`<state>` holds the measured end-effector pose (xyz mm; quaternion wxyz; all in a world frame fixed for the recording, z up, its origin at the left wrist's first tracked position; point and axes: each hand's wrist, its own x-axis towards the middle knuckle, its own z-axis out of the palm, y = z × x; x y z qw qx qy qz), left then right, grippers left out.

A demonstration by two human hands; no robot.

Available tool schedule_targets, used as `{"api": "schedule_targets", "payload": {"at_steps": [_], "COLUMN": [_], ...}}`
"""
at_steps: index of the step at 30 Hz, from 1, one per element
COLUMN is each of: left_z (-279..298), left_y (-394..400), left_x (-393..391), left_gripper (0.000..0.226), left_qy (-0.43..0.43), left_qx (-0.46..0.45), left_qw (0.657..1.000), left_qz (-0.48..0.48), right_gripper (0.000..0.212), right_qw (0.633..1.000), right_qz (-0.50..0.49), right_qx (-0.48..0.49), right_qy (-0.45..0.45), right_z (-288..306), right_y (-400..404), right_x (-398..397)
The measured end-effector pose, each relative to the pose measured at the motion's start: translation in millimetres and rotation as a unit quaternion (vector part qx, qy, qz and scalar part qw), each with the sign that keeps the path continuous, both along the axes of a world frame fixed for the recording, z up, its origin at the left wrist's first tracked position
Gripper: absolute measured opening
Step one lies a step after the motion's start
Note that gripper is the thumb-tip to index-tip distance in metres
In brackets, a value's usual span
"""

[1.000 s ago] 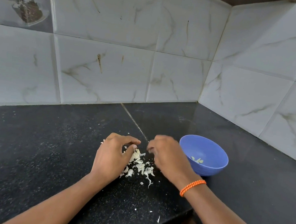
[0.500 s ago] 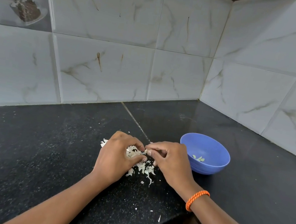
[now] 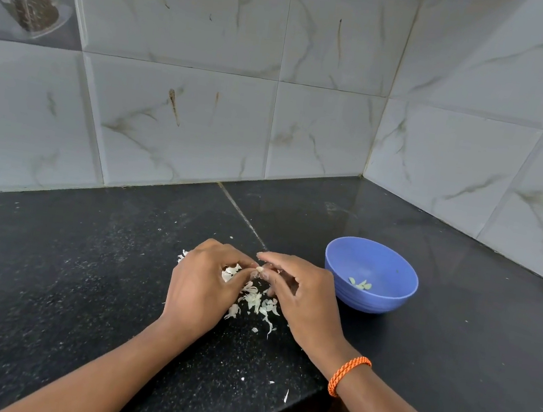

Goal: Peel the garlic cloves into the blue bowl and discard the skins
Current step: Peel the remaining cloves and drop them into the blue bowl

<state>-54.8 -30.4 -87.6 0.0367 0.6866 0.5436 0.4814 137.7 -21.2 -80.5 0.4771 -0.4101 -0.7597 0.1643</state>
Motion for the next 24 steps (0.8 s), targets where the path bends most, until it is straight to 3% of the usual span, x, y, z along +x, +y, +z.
{"api": "schedule_targets", "payload": {"at_steps": [5, 13, 24], "left_z": [-0.6, 1.9, 5.4], "left_y": [1.9, -0.8, -3.0], "left_x": [-1.4, 2.6, 4.4], "left_gripper": [0.008, 0.006, 0.006], "left_qy": [-0.008, 0.014, -0.005], "left_qx": [-0.003, 0.005, 0.010], "left_qw": [1.000, 1.000, 1.000], "left_qz": [0.010, -0.001, -0.025], "right_gripper": [0.021, 0.014, 0.011], "right_qw": [1.000, 0.988, 0.913], "right_qz": [0.016, 0.046, 0.136], "right_qx": [0.002, -0.084, -0.236], "right_qy": [0.011, 0.122, 0.303], "right_z": [-1.7, -0.6, -1.2], "right_y": [4.0, 6.8, 10.0], "right_x": [-1.9, -3.9, -3.2]}}
